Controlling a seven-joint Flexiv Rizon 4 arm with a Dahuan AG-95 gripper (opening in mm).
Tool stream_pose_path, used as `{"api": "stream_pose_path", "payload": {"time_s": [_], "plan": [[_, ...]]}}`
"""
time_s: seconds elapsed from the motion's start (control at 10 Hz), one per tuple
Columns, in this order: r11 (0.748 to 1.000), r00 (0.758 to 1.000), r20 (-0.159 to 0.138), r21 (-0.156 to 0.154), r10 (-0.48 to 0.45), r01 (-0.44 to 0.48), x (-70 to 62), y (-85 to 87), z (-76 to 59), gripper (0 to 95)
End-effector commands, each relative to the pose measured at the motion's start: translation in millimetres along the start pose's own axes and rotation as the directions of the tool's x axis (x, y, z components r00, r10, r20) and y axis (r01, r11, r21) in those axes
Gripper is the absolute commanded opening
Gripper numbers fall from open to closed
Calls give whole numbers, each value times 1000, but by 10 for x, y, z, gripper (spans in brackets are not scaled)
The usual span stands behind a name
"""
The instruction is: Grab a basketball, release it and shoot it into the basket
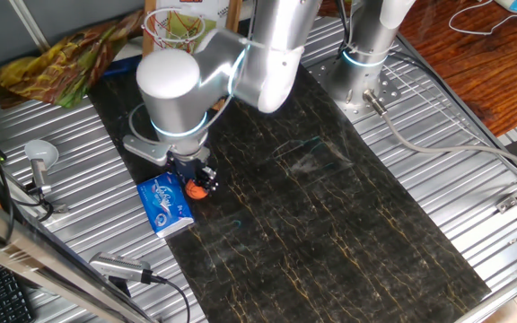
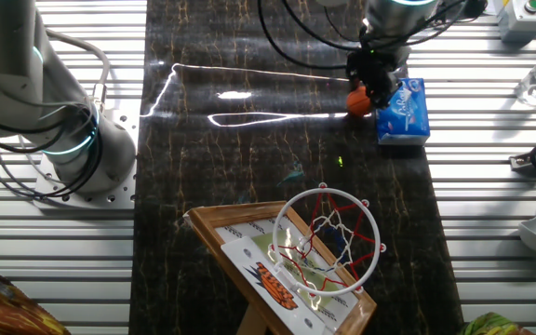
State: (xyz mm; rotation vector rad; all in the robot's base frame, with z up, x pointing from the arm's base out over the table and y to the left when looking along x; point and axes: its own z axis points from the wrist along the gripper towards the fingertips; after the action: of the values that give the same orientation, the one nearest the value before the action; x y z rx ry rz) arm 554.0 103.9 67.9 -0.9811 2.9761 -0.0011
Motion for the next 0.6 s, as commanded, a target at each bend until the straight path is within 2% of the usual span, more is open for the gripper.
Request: {"api": "stream_pose_path", "payload": {"time_s": [0.1, 0.3, 0.6], "plan": [[1000, 1000, -13, -14, -27, 27, 27, -107, -161, 0], [997, 997, -32, -32, -68, 67, 79, -247, -342, 0], [993, 991, -85, -67, -108, 102, 160, -387, -546, 0]]}}
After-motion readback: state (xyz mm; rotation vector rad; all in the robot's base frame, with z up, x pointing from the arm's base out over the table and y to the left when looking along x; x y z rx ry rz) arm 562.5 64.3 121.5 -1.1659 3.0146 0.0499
